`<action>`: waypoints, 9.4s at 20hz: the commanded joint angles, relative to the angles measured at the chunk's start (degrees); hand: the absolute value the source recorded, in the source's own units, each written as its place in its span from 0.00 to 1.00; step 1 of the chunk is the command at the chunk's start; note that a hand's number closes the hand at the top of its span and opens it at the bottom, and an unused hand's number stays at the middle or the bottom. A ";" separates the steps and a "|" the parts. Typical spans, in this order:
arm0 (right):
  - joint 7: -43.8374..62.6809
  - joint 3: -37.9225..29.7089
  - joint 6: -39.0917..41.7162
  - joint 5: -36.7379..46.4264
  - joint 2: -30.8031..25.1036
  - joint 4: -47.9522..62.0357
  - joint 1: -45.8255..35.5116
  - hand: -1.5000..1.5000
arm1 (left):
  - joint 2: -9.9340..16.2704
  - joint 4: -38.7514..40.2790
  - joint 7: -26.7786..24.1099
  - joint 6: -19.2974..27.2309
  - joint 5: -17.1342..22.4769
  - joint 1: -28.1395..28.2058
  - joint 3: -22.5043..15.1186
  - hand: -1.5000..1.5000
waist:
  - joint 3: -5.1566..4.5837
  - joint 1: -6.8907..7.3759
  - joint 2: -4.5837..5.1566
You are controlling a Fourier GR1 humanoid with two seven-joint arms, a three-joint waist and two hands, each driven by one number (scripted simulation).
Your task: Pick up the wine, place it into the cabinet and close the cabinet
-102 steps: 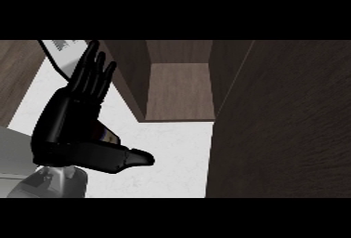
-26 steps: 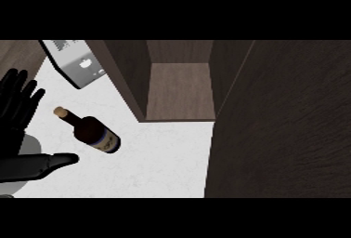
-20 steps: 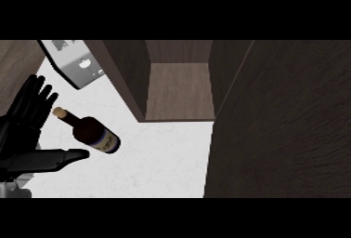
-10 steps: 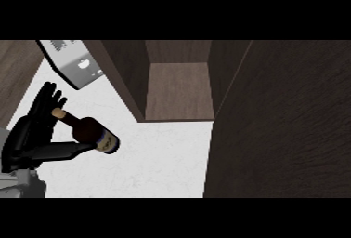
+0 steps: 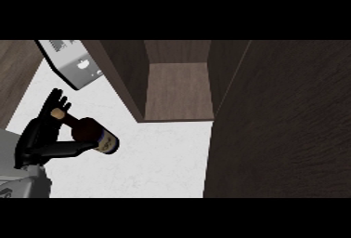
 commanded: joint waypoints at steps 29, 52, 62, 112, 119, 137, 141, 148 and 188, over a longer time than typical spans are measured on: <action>0.80 -1.17 -0.01 -3.67 -3.40 -12.68 5.04 0.00 | -3.89 33.36 -21.89 -6.84 6.07 -8.06 5.91 0.00 | 0.02 0.12 0.11; -0.10 -1.76 1.21 -4.72 -2.85 -12.92 7.12 0.00 | -5.55 43.02 -30.09 -6.12 5.69 -14.90 4.49 1.00 | 0.03 -0.04 0.07; 2.15 -0.28 -0.39 -1.82 -2.75 -10.86 3.90 0.00 | -6.01 34.42 -43.18 -14.25 7.30 0.32 3.48 1.00 | 0.01 1.49 -0.20; 0.34 -5.31 3.58 -6.99 -0.02 -9.95 4.56 0.00 | -9.99 19.94 -23.42 35.14 21.62 -19.92 -34.88 1.00 | -0.02 -0.25 0.32; -2.46 -6.04 6.17 -7.59 -0.98 -11.01 9.36 0.00 | -9.99 29.09 -29.77 35.60 28.88 -24.68 -36.85 1.00 | 0.01 -0.93 0.32; -1.41 -7.73 7.48 -8.93 0.86 -10.51 9.85 0.00 | -9.99 46.86 -34.10 31.66 43.19 -37.75 -35.24 1.00 | 0.03 -0.69 0.31; -4.85 -8.61 9.69 -9.72 0.66 -7.80 10.50 0.00 | -9.99 50.82 -34.56 32.16 45.76 -42.98 -33.91 1.00 | 0.05 -1.16 0.45; -4.80 -7.26 10.13 -9.70 1.65 -9.32 12.33 0.00 | -9.12 59.28 -33.99 30.11 45.26 -50.67 -29.53 1.00 | 0.06 -1.95 0.62; -3.41 -2.76 10.38 -4.75 4.83 -7.86 10.24 0.00 | -5.99 76.01 -37.91 33.47 31.90 -61.69 -30.26 0.00 | 0.00 -0.88 0.50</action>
